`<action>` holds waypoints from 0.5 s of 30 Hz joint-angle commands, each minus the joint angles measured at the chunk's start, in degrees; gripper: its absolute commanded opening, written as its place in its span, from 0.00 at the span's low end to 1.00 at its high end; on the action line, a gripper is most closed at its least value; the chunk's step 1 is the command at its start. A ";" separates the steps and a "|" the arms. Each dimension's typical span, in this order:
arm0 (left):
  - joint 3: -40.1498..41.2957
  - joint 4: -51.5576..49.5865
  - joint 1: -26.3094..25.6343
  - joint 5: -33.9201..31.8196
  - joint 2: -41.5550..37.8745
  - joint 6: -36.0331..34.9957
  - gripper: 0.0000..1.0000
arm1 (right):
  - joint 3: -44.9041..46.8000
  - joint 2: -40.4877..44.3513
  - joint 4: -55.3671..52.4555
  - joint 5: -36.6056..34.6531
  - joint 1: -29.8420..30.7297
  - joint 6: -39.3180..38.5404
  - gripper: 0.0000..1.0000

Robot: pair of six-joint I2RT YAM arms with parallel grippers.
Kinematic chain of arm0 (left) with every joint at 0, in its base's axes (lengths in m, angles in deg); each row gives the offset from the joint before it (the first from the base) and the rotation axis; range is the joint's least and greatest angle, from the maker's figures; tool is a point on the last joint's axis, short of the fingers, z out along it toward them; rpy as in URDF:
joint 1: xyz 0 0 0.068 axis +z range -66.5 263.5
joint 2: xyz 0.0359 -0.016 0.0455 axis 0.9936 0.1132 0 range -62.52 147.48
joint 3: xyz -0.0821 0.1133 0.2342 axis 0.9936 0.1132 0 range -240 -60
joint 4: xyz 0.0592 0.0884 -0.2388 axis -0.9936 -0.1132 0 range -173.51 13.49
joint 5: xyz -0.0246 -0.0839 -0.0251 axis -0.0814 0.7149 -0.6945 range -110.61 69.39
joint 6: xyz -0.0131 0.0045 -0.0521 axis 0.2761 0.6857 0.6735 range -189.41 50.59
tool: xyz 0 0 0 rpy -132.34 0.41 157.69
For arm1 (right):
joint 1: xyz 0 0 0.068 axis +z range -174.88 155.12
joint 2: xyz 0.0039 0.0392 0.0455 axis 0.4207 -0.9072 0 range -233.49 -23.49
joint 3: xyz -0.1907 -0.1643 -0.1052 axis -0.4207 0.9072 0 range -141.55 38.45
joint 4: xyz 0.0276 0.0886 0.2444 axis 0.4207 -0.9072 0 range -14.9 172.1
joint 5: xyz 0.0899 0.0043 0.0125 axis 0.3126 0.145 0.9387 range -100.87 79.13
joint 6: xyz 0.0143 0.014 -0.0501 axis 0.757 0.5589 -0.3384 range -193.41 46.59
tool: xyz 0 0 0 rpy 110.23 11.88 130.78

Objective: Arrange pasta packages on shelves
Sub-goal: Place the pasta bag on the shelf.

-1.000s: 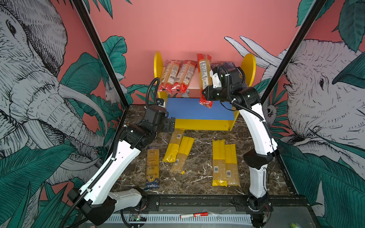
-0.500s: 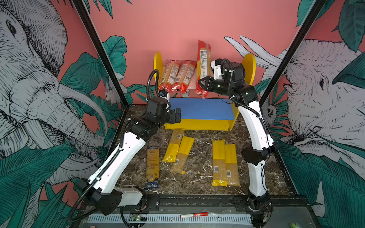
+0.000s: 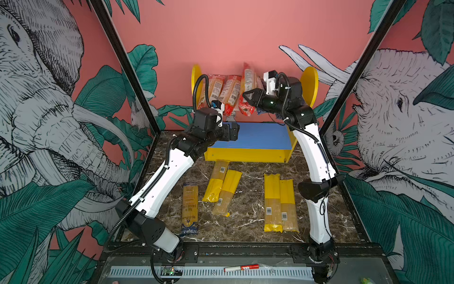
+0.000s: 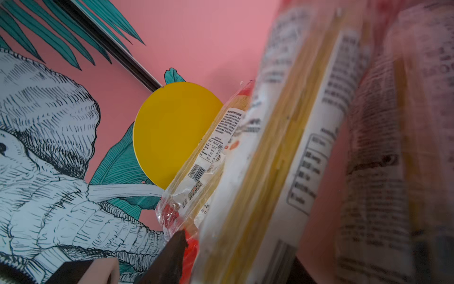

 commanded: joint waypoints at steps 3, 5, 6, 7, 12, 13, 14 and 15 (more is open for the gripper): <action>-5.81 0.28 -0.16 2.23 2.92 -0.67 0.99 | -2.09 0.40 7.83 -0.04 -0.73 -0.93 0.59; -7.35 -0.24 -0.15 2.78 4.27 -0.86 0.99 | -1.78 0.71 6.94 -0.29 -1.21 -0.93 0.59; -8.20 -0.54 -0.14 3.01 4.90 -0.98 0.99 | -1.47 0.91 6.52 -0.46 -1.32 -0.96 0.59; -9.00 -0.93 -0.08 3.00 5.43 -1.19 0.99 | -1.13 1.10 6.25 -0.58 -1.40 -1.13 0.59; -12.99 -2.39 0.09 2.75 8.32 -2.30 0.99 | -0.69 1.79 5.48 -0.57 -1.47 -2.28 0.59; -13.58 -2.40 0.17 2.68 8.66 -2.48 0.99 | -0.64 2.17 5.00 -0.87 -1.46 -2.91 0.59; -14.13 -2.41 0.36 2.53 9.10 -2.51 0.99 | -0.45 2.72 4.58 -0.99 -1.55 -3.60 0.60; -14.61 -2.33 0.46 2.09 9.41 -2.49 0.99 | -0.19 3.31 4.28 -1.05 -1.60 -4.30 0.60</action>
